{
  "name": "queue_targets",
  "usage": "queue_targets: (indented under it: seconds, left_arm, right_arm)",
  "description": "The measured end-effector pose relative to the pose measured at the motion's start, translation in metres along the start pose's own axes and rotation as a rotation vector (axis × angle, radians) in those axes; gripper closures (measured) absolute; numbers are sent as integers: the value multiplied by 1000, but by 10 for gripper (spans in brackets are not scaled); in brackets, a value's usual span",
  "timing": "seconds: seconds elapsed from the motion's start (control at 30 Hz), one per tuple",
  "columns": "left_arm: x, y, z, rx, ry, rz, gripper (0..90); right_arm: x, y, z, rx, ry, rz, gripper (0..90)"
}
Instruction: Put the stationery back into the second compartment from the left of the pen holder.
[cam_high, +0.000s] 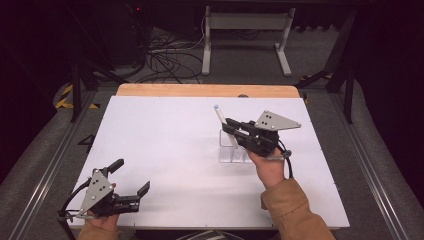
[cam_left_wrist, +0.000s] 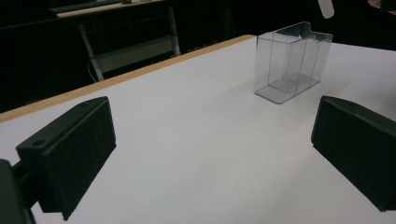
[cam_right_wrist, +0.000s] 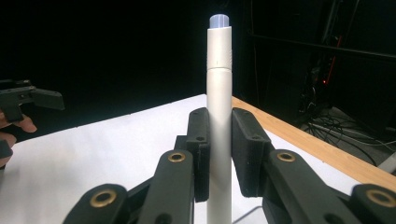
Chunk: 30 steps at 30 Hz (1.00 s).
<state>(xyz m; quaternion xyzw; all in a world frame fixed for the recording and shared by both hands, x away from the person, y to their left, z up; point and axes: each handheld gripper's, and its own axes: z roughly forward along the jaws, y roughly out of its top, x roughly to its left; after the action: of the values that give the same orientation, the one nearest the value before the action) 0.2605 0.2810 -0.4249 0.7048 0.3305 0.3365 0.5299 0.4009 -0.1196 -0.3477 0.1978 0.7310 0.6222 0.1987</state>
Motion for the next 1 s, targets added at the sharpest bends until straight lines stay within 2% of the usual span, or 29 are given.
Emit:
queue_targets:
  seconds: [0.23, 0.43, 0.7, 0.8, 1.0]
  left_arm:
    - [0, 0, 0, 0, 0, 0, 6]
    - [0, 0, 0, 0, 0, -1, 6]
    - [0, 0, 0, -1, 0, -7, 6]
    - [1, 0, 0, 1, 0, 4, 6]
    - [0, 0, 0, -1, 0, 0, 6]
  right_arm:
    - [-10, -6, -3, -11, -34, -10, 786]
    - [-21, -11, -3, -12, -55, 18, 787]
    - [-34, -17, 0, -4, -88, 11, 786]
    - [-35, -19, 1, 2, -94, 14, 786]
    - [-37, -21, 1, 16, -112, 12, 786]
